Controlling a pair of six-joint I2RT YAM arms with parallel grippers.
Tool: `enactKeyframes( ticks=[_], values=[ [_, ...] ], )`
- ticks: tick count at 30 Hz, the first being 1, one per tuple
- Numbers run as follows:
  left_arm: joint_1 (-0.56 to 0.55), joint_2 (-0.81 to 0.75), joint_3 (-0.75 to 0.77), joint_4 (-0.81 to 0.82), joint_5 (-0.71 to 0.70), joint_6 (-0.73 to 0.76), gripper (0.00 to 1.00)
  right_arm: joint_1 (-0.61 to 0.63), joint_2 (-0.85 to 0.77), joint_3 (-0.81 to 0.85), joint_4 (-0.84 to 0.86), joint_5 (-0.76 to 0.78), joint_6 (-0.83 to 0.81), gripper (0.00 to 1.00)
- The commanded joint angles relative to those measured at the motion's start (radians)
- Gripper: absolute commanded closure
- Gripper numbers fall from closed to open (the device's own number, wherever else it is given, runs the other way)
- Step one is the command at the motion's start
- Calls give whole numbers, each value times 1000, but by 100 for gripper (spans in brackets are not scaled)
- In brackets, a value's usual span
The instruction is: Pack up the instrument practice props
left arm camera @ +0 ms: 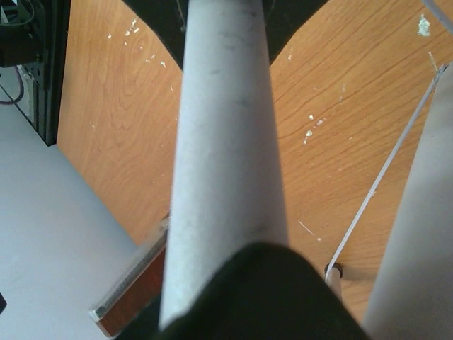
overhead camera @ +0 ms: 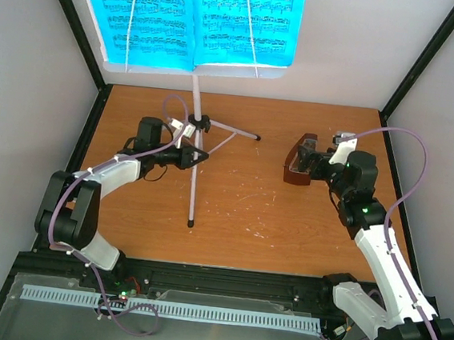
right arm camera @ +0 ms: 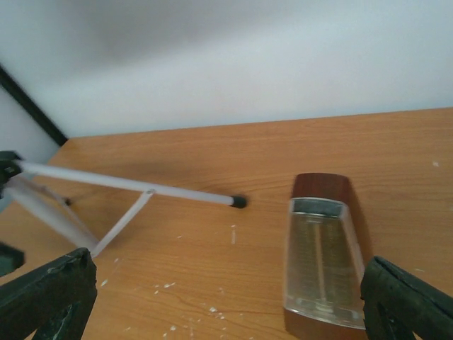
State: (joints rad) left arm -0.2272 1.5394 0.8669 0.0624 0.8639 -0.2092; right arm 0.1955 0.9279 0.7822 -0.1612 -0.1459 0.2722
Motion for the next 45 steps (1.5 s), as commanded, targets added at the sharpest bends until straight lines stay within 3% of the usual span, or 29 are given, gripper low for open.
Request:
enactKeyframes(
  ticks=[1,5,7,10,15,22,26,31,38,45],
  values=[
    [-21,-10,34,-5,38,98,81,-6,-9,-12,30,-207,-60,0],
    [-21,-59,20,2,-68,76,45,-4,12,-9,48,-308,-65,0],
    [-25,-93,8,10,-150,58,35,0,11,-13,53,-321,-67,0],
    [-60,-155,-12,12,-310,28,34,4,3,-21,57,-319,-70,0],
    [-113,-220,-35,10,-551,-81,38,4,-10,-32,56,-308,-70,0],
    [-181,-189,16,-51,-739,-79,42,4,-32,-36,37,-300,-78,0],
    [-212,-171,48,-66,-833,-79,51,3,-52,-42,22,-291,-83,0],
    [-216,-147,66,-66,-848,-63,61,4,-72,-52,12,-283,-88,0],
    [-216,-135,71,-75,-850,-58,84,4,-97,-52,-14,-272,-95,0],
    [-214,-207,32,-113,-846,0,100,4,-122,-58,-29,-263,-98,0]
  ],
)
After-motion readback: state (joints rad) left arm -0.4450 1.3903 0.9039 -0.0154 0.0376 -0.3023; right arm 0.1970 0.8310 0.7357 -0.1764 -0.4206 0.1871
